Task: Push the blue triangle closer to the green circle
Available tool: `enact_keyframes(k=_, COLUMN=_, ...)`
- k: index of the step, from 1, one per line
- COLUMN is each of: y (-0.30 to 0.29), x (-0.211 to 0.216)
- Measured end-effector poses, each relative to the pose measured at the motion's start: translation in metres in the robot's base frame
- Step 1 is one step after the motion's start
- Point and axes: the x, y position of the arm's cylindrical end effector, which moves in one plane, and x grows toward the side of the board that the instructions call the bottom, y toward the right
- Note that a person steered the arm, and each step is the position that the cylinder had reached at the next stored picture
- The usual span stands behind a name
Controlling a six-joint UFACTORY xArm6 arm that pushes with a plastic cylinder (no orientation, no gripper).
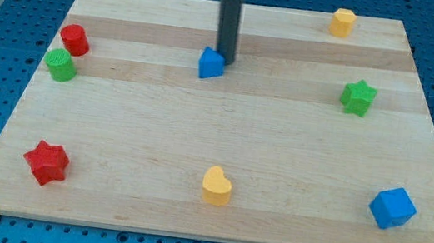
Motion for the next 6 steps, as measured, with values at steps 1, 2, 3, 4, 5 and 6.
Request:
enact_keyframes(k=1, y=-0.038, x=0.014)
enact_keyframes(k=2, y=-0.049, x=0.027)
enact_keyframes(k=3, y=-0.008, x=0.041)
enact_keyframes(k=4, y=-0.006, x=0.057)
enact_keyframes(k=5, y=-0.045, x=0.069)
enact_keyframes(k=6, y=-0.082, x=0.07)
